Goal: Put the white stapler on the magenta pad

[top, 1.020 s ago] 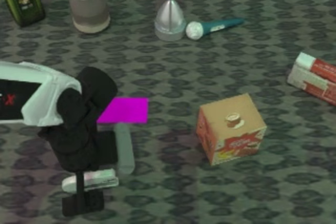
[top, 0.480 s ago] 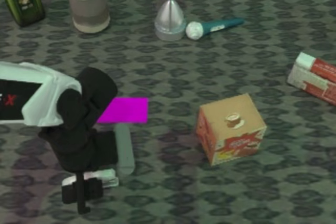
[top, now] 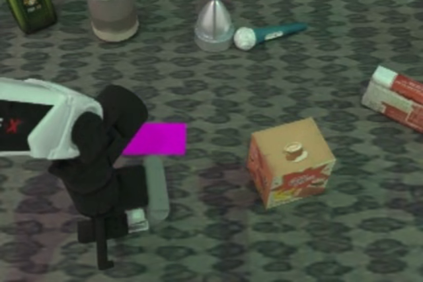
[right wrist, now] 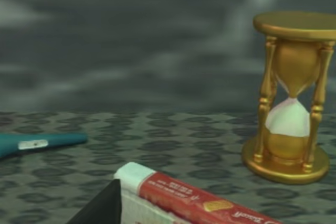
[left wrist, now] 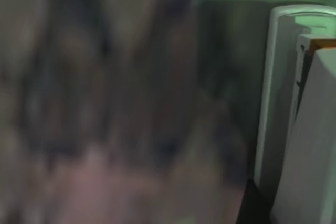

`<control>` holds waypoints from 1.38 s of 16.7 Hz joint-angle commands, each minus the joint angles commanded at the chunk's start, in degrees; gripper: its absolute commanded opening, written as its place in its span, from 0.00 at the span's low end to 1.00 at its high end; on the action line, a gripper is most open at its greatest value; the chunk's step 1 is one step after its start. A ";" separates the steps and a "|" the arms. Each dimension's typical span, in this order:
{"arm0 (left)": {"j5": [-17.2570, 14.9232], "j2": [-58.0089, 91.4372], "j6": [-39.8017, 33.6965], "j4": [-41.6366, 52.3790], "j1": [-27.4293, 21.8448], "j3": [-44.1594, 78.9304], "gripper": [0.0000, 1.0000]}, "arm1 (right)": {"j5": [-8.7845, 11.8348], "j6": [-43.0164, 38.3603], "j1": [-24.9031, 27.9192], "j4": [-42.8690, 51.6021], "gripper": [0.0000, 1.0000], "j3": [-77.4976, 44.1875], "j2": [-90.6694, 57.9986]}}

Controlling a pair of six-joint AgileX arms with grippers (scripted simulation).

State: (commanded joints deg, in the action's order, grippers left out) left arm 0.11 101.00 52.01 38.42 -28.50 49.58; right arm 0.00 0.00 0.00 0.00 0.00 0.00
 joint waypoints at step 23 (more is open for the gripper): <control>0.05 -9.77 -0.18 23.96 0.62 14.00 0.00 | 0.00 0.00 0.00 0.00 1.00 0.00 0.00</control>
State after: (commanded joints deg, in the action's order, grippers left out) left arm 0.16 91.23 51.83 62.38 -27.89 63.59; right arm 0.00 0.00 0.00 0.00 0.00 0.00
